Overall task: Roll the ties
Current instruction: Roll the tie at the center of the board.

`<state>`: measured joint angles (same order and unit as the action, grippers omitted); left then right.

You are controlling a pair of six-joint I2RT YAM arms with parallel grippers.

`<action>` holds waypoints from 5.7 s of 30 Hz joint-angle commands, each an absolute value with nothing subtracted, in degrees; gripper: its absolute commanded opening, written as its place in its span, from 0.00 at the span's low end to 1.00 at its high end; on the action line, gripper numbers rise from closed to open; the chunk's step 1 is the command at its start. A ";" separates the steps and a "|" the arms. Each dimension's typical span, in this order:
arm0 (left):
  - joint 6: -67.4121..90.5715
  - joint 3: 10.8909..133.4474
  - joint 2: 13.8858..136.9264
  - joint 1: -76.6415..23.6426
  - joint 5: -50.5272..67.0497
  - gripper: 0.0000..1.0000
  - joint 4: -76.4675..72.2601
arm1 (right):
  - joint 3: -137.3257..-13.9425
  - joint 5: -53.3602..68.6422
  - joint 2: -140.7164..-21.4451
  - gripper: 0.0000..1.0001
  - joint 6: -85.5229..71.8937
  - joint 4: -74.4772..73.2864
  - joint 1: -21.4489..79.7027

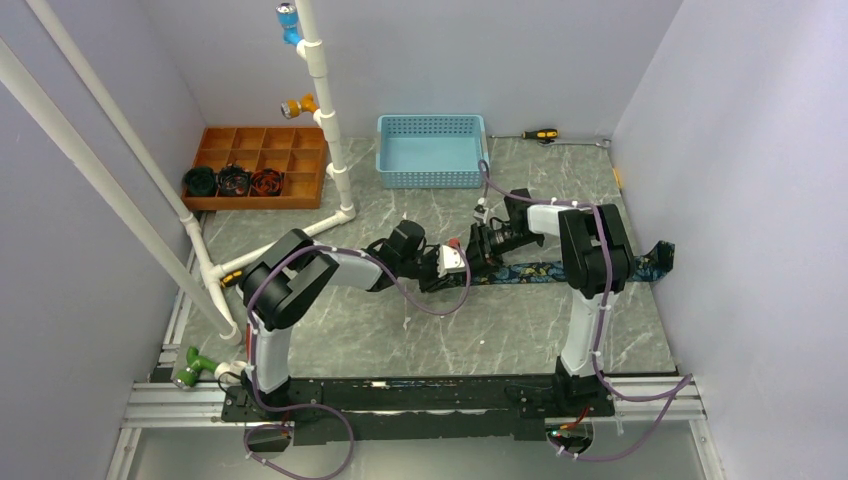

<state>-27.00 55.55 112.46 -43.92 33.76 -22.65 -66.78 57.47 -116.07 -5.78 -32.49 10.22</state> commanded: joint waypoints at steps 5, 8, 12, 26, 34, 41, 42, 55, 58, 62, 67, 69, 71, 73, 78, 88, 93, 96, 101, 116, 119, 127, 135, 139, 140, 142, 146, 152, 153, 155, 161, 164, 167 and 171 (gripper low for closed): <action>-28.37 53.95 114.10 -43.48 31.76 0.35 -11.25 | -67.71 58.53 -114.98 0.32 -6.77 -30.16 12.12; -27.78 53.96 114.07 -42.68 31.80 0.35 -10.88 | -68.45 55.24 -116.05 0.04 -4.52 -32.84 12.09; -27.14 52.97 113.21 -40.13 32.80 0.38 -10.47 | -69.07 49.32 -117.63 0.00 -1.24 -35.69 12.06; -21.37 45.10 110.76 -38.77 37.35 0.81 -28.17 | -70.92 39.07 -122.90 0.00 0.91 -34.37 13.06; -9.62 48.90 119.19 -40.79 39.97 0.72 -39.38 | -68.24 39.44 -122.31 0.00 0.24 -31.77 13.49; -6.61 48.44 124.01 -43.53 38.51 0.45 -45.72 | -68.22 40.12 -122.87 0.00 -0.79 -30.92 13.62; -6.89 48.17 124.07 -43.59 37.89 0.40 -45.11 | -67.90 40.39 -122.73 0.00 -1.64 -30.39 13.62; -19.98 50.15 115.26 -43.64 27.24 0.26 -14.56 | -70.64 48.55 -113.55 0.40 -1.34 -37.01 12.14; -20.16 51.63 115.54 -43.59 26.43 0.27 -11.82 | -68.27 52.04 -110.93 0.45 -1.24 -37.41 12.45; -20.45 53.31 116.19 -43.60 26.92 0.27 -9.34 | -67.42 54.77 -110.39 0.46 -2.60 -36.34 13.22; -21.23 53.52 116.15 -43.64 27.32 0.27 -8.11 | -68.65 57.04 -110.77 0.46 -4.15 -35.32 13.36; -21.35 53.60 116.10 -43.62 27.43 0.27 -7.71 | -68.98 58.02 -110.58 0.47 -4.89 -34.88 13.32; -21.59 53.82 116.21 -43.63 27.59 0.28 -7.41 | -69.51 59.47 -110.46 0.50 -4.75 -35.43 13.34; -21.86 54.04 116.34 -43.59 27.73 0.28 -7.11 | -69.38 60.02 -109.68 0.55 -4.75 -35.41 13.32; -22.14 54.28 116.62 -43.67 28.20 0.29 -6.78 | -69.98 56.51 -112.39 0.47 -6.47 -34.71 14.19; -23.40 53.79 116.08 -43.45 29.38 0.41 -6.97 | -71.25 43.92 -117.56 0.00 -3.99 -37.45 12.97; -21.47 54.89 116.44 -42.01 32.84 0.71 -10.69 | -70.63 40.53 -120.45 0.00 -3.65 -36.91 11.35; -21.21 53.39 115.10 -41.45 34.91 0.77 -16.42 | -71.15 39.09 -122.40 0.00 -2.89 -37.60 10.15; -21.38 48.93 113.13 -41.18 36.43 0.79 -26.10 | -71.92 36.50 -124.01 0.00 -0.98 -38.86 8.60; -10.33 54.31 124.81 -43.34 38.02 0.66 -43.12 | -71.90 36.37 -126.87 0.00 2.54 -41.14 8.00; -10.04 55.43 126.15 -43.96 36.42 0.50 -43.16 | -72.13 38.66 -126.63 0.00 2.15 -40.64 8.21; -19.14 49.96 118.33 -42.71 34.20 0.22 -25.71 | -72.23 42.57 -118.15 0.40 4.94 -45.34 7.52; -19.50 51.40 115.70 -42.39 32.84 0.24 -14.86 | -73.09 51.31 -111.83 0.48 2.71 -47.11 9.94; -19.48 52.81 115.46 -42.43 32.51 0.29 -12.26 | -73.10 51.65 -113.52 0.49 -1.24 -44.20 13.14; -19.57 53.02 115.50 -42.43 32.50 0.29 -11.77 | -73.16 51.38 -114.01 0.49 -2.17 -43.20 13.73; -19.76 53.27 115.47 -42.38 32.32 0.29 -10.91 | -74.01 50.95 -115.36 0.49 -3.12 -41.83 14.33; -19.92 53.83 115.77 -42.39 32.32 0.29 -9.69 | -75.78 48.28 -117.90 0.35 -4.23 -40.64 14.75; -20.66 53.97 116.01 -42.24 33.08 0.32 -8.75 | -74.90 43.04 -120.82 0.00 -2.87 -41.52 13.31; -20.84 53.84 115.95 -42.05 33.42 0.34 -8.93 | -74.51 42.76 -121.28 0.00 -2.63 -41.45 12.72; -21.24 53.57 116.02 -41.70 34.17 0.44 -9.55 | -74.17 42.40 -122.65 0.00 -1.65 -42.06 11.51; -21.39 53.16 116.67 -40.33 36.44 0.68 -17.08 | -74.45 44.10 -128.23 0.00 -0.53 -44.58 7.95; -22.10 53.10 117.44 -40.27 38.64 0.72 -22.07 | -75.52 45.17 -130.70 0.00 1.67 -46.41 6.76; -22.36 52.99 118.58 -40.37 40.45 0.74 -28.24 | -77.39 46.25 -132.48 0.00 2.61 -48.17 5.72; -21.08 56.47 122.16 -40.91 40.45 0.74 -31.20 | -79.15 46.89 -133.77 0.00 3.58 -49.89 5.30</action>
